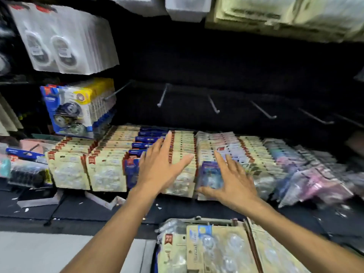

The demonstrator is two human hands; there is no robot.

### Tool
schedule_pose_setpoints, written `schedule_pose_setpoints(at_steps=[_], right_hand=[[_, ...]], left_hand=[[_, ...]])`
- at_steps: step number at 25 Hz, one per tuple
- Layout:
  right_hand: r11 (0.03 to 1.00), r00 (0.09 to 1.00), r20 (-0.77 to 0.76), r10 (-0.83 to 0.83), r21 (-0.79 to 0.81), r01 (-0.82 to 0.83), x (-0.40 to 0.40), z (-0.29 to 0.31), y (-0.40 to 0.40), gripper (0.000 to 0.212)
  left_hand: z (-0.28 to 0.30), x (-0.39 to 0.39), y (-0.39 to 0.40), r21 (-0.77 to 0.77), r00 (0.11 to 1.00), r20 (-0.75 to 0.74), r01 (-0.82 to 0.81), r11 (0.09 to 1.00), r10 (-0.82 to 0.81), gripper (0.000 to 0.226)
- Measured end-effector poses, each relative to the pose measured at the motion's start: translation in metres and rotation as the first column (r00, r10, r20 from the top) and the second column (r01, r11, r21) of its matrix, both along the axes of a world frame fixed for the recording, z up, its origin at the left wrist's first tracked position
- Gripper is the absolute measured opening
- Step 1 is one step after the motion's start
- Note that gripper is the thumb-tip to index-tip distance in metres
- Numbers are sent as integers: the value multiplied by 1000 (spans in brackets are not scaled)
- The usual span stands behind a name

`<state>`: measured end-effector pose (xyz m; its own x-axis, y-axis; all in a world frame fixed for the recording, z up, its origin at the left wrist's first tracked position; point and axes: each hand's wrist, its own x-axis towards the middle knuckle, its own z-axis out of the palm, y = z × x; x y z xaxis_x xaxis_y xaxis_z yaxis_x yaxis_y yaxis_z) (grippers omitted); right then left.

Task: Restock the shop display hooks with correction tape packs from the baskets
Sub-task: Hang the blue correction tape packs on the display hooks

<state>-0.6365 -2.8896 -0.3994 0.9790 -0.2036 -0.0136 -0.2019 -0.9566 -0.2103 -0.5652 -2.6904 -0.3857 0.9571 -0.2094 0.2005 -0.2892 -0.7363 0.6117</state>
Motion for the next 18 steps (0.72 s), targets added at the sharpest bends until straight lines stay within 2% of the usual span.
schedule_pose_setpoints(at_steps=[5,9,11,14,18], right_hand=[[982,983,23,-180,-56,181,-85,-5,-133,113],[918,918,29,-395,39,394,-160,-41,-220,115],[858,861,29,-508,107,502,-203,-72,-251,117],[722,740,-59,-670,181,668,-276,-131,-287,115],[560,586,-50,-809,242,793,-351,-193,-318,96]], left_hand=[[-18,-40,-143,-60,968,0,250,966,-250,97],[-57,-100,-262,-34,890,-58,451,892,-452,96],[-76,-127,-305,-53,846,-94,522,851,-524,102],[-107,-171,-363,-13,779,-154,614,789,-608,111],[-139,-221,-408,22,667,-262,727,686,-698,100]])
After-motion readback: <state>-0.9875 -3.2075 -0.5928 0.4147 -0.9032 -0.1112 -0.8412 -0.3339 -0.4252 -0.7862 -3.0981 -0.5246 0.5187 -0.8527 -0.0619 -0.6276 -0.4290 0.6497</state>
